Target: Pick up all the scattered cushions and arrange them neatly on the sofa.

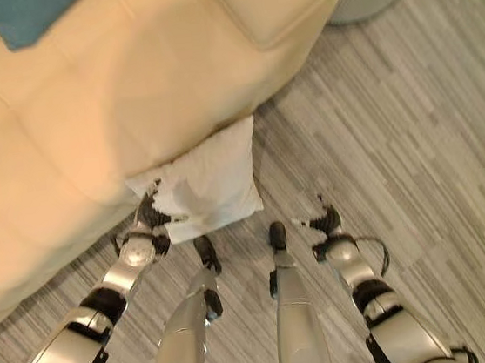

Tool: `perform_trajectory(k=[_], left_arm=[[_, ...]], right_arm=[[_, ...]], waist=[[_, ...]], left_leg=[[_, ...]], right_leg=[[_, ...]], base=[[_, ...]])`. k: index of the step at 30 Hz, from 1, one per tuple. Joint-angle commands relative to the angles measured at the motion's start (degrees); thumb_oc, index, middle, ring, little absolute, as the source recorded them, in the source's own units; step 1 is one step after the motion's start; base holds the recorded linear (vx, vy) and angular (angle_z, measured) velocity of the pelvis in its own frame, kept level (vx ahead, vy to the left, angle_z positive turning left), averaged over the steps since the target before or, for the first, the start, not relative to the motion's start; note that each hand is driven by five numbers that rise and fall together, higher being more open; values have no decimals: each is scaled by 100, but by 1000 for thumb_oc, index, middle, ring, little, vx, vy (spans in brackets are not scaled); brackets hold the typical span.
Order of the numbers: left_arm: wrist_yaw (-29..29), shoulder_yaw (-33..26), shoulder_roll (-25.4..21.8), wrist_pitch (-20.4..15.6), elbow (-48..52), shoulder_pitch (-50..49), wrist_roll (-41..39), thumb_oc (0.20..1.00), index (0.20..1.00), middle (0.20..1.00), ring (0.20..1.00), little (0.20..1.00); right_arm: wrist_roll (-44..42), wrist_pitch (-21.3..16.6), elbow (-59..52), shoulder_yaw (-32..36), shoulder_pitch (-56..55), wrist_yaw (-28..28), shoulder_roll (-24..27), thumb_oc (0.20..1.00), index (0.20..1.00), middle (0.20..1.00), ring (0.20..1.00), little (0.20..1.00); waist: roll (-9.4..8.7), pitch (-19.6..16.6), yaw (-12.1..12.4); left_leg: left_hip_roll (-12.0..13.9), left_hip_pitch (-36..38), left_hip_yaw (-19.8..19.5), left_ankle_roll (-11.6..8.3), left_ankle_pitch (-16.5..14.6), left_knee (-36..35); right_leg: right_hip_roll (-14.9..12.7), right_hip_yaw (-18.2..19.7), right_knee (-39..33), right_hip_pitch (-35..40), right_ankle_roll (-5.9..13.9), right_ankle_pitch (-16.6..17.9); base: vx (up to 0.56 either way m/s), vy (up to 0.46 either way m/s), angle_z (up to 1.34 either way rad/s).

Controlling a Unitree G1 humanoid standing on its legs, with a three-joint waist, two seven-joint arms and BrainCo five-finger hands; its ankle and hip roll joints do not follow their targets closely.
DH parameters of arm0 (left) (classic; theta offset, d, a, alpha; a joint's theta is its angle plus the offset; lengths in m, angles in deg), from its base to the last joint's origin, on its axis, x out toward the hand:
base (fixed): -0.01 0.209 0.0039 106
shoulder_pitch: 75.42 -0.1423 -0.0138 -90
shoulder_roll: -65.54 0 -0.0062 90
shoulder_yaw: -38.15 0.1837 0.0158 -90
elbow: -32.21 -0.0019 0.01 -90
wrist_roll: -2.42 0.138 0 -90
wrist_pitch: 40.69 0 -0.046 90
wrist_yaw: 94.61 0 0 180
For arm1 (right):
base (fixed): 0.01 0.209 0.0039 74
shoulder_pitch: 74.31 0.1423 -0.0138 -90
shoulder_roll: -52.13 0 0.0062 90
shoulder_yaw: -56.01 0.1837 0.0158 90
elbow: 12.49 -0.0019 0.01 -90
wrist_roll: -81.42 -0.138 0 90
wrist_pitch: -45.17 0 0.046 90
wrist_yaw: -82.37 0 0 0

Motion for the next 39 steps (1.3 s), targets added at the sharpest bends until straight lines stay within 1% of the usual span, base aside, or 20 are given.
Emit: perform_trajectory(k=[1, 3, 4, 5, 10, 11, 15, 16, 20, 21, 22, 23, 26, 30, 34, 36, 39], left_arm=[[-679, -95, 22, -151, -73, -50, 247, 1000, 1000, 1000, 1000, 1000], [-909, -259, -55, -118, -77, 48, 177, 1000, 1000, 1000, 1000, 1000], [-908, -259, -55, -118, -77, 47, 177, 1000, 1000, 1000, 1000, 1000], [-994, -450, -81, -145, 52, -77, 74, 1000, 1000, 1000, 1000, 1000], [-940, -795, -74, -231, 131, -555, -191, 1000, 1000, 1000, 1000, 1000], [-906, -953, -99, -262, 72, -742, -345, 1000, 1000, 1000, 1000, 1000], [-714, -1113, -218, -249, -51, -925, -538, 1000, 1000, 1000, 1000, 1000], [-561, -1137, -370, -229, -158, -935, -586, 1000, 1000, 1000, 1000, 1000], [-387, -1303, -798, -159, -432, -736, -651, 1000, 1000, 1000, 1000, 1000], [-337, -1310, -917, -160, -494, -653, -682, 1000, 1000, 1000, 1000, 1000], [-337, -1309, -917, -160, -495, -652, -683, 1000, 1000, 1000, 1000, 1000], [-201, -1262, -1102, -151, -582, -477, -717, 1000, 1000, 1000, 1000, 1000], [-50, -1231, -1218, -135, -765, -189, -924, 1000, 1000, 1000, 1000, 1000], [89, -1278, -1177, -147, -1012, 198, -1499, 1000, 1000, 1000, 1000, 1000], [198, -1252, -1244, -108, -1272, 480, -1739, 1000, 1000, 1000, 1000, 1000], [242, -1248, -1246, -96, -1307, 496, -1761, 1000, 1000, 1000, 1000, 1000], [280, -1184, -1239, -33, -1278, 443, -1585, 1000, 1000, 1000, 1000, 1000]], right_arm=[[69, -290, -116, -202, -218, -479, 353, 1000, 1000, 1000, 1000, 1000], [109, -323, -104, -213, -63, -565, 386, 1000, 1000, 1000, 1000, 1000], [108, -323, -104, -214, -63, -565, 386, 1000, 1000, 1000, 1000, 1000], [162, -327, -103, -165, -107, -582, 404, 1000, 1000, 1000, 1000, 1000], [218, -324, -74, 4, -419, -577, 368, 1000, 1000, 1000, 1000, 1000], [208, -311, -93, 65, -506, -541, 363, 1000, 1000, 1000, 1000, 1000], [192, -289, -126, 135, -570, -464, 376, 1000, 1000, 1000, 1000, 1000], [162, -286, -155, 174, -575, -406, 403, 1000, 1000, 1000, 1000, 1000], [131, -295, -296, 216, -455, -339, 525, 1000, 1000, 1000, 1000, 1000], [121, -294, -324, 222, -395, -327, 555, 1000, 1000, 1000, 1000, 1000], [121, -294, -323, 222, -395, -327, 555, 1000, 1000, 1000, 1000, 1000], [70, -316, -347, 221, -256, -338, 611, 1000, 1000, 1000, 1000, 1000], [17, -346, -431, 226, -56, -362, 681, 1000, 1000, 1000, 1000, 1000], [-59, -335, -475, 207, 134, -405, 705, 1000, 1000, 1000, 1000, 1000], [-83, -324, -515, 194, 262, -439, 752, 1000, 1000, 1000, 1000, 1000], [-81, -315, -527, 196, 265, -432, 749, 1000, 1000, 1000, 1000, 1000], [-25, -334, -619, 219, 153, -391, 761, 1000, 1000, 1000, 1000, 1000]], waist=[[52, -382, 13], [102, -388, 25], [103, -389, 25], [134, -402, 56], [167, -460, 129], [149, -475, 140], [101, -482, 162], [73, -468, 169], [-9, -402, 140], [-23, -395, 122], [-23, -396, 122], [-38, -355, 95], [-47, -341, 37], [-75, -325, -37], [-107, -340, -92], [-108, -349, -106], [-120, -385, -108]], left_leg=[[300, -387, -480, -355, -1281, 1303], [324, -603, -548, -338, -1309, 1438], [324, -605, -549, -338, -1310, 1439], [326, -709, -590, -326, -1323, 1507], [280, -685, -642, -313, -1341, 1447], [271, -664, -655, -318, -1343, 1416], [249, -711, -679, -312, -1369, 1422], [242, -771, -681, -310, -1384, 1456], [242, -1046, -702, -300, -1439, 1657], [252, -1150, -708, -301, -1448, 1694], [253, -1152, -708, -301, -1449, 1695], [247, -1312, -710, -305, -1444, 1718], [224, -1577, -713, -307, -1453, 1739], [237, -1997, -774, -281, -1480, 1932], [242, -2331, -808, -241, -1558, 2184], [237, -2397, -826, -233, -1581, 2230], [209, -2545, -841, -189, -1640, 2386]], right_leg=[[123, 150, 30, 35, 73, -304], [138, 165, 218, -205, 44, -361], [138, 165, 218, -207, 44, -361], [133, 134, 324, -325, 34, -396], [107, 70, 369, -339, 20, -449], [96, 51, 342, -323, 25, -447], [88, 50, 341, -350, 37, -433], [73, 50, 360, -394, 47, -420], [47, 82, 423, -590, 64, -375], [39, 83, 429, -681, 73, -354], [39, 83, 430, -684, 73, -354], [25, 105, 412, -814, 87, -309], [2, 139, 380, -1035, 126, -249], [-14, 148, 456, -1385, 129, -231], [-11, 181, 605, -1683, 152, -222], [-10, 183, 616, -1740, 160, -221], [-3, 192, 693, -1881, 155, -228]], base=[[0, 0, 0], [1, -7, -2], [17, -11, -4], [0, 0, 0], [22, 3, 9], [20, 25, 8], [1, 34, 4], [-3, 38, 7], [-4, 42, 11], [-3, 29, 4], [-3, 53, 2], [-4, 62, 0], [-5, 68, -1], [-5, 25, -2], [12, 19, -3], [17, 10, -1], [16, 9, -1]])
